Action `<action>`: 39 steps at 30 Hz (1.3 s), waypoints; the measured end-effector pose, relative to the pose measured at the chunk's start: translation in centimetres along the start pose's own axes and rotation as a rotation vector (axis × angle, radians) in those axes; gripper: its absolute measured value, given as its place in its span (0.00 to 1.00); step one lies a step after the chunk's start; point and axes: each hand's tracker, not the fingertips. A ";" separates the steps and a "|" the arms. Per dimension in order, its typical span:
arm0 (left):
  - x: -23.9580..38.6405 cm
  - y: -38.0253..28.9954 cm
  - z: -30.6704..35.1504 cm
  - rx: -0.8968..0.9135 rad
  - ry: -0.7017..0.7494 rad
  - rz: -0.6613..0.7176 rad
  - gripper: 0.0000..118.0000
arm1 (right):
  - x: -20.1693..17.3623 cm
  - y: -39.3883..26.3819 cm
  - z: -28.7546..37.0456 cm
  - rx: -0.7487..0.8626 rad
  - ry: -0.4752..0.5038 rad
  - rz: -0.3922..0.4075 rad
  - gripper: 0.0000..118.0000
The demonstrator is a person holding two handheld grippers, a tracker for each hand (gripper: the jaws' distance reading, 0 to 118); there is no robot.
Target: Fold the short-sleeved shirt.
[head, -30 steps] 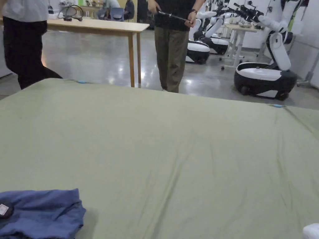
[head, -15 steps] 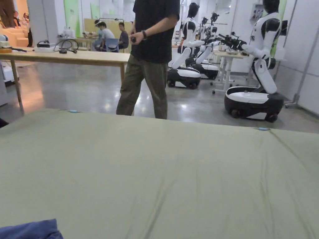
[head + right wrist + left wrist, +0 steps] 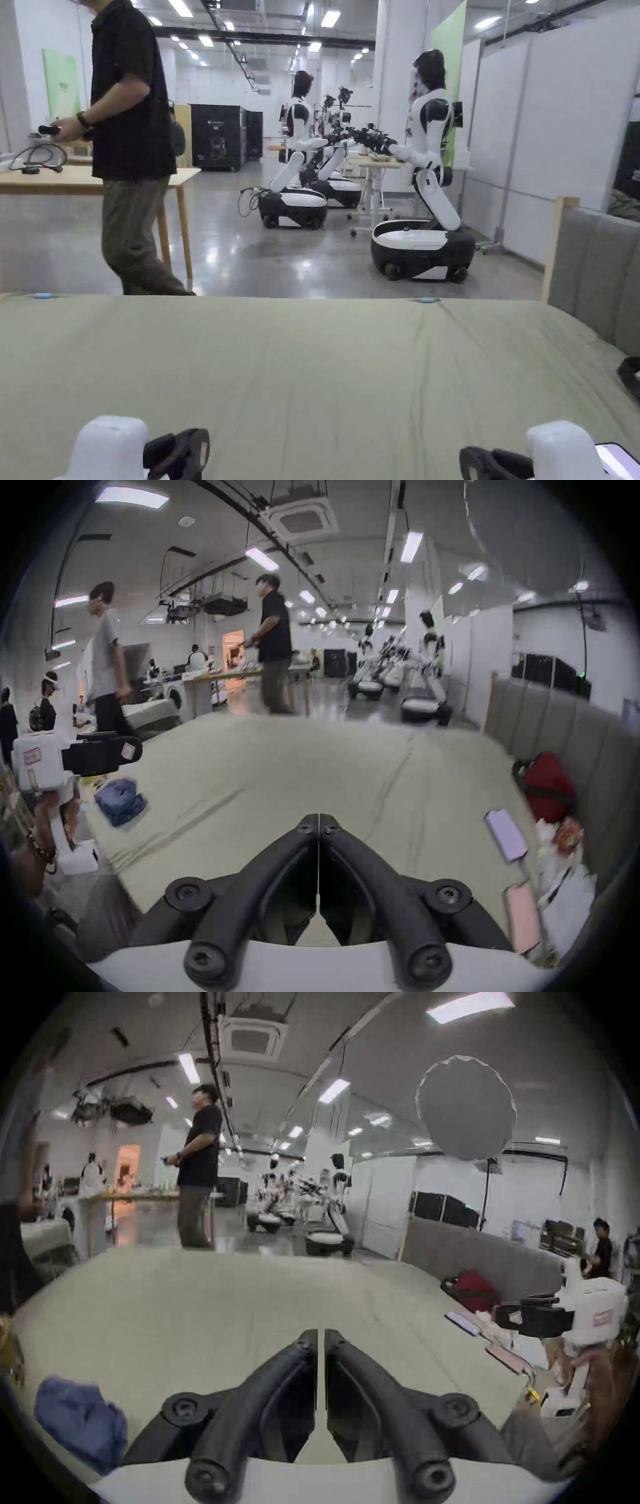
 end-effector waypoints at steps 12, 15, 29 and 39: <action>2.6 11.9 -15.4 0.084 0.115 -0.164 0.00 | 4.0 16.1 -13.6 0.267 -0.202 0.062 0.01; 2.3 12.9 -17.3 0.080 0.187 -0.242 0.00 | 4.4 17.8 -16.0 0.267 -0.217 0.116 0.01; 0.8 14.9 -17.1 0.145 0.201 -0.050 0.00 | 5.1 16.2 -15.5 0.251 -0.265 0.000 0.01; 1.1 14.9 -17.3 0.116 0.170 -0.054 1.00 | 5.9 16.1 -14.9 0.259 -0.234 -0.015 1.00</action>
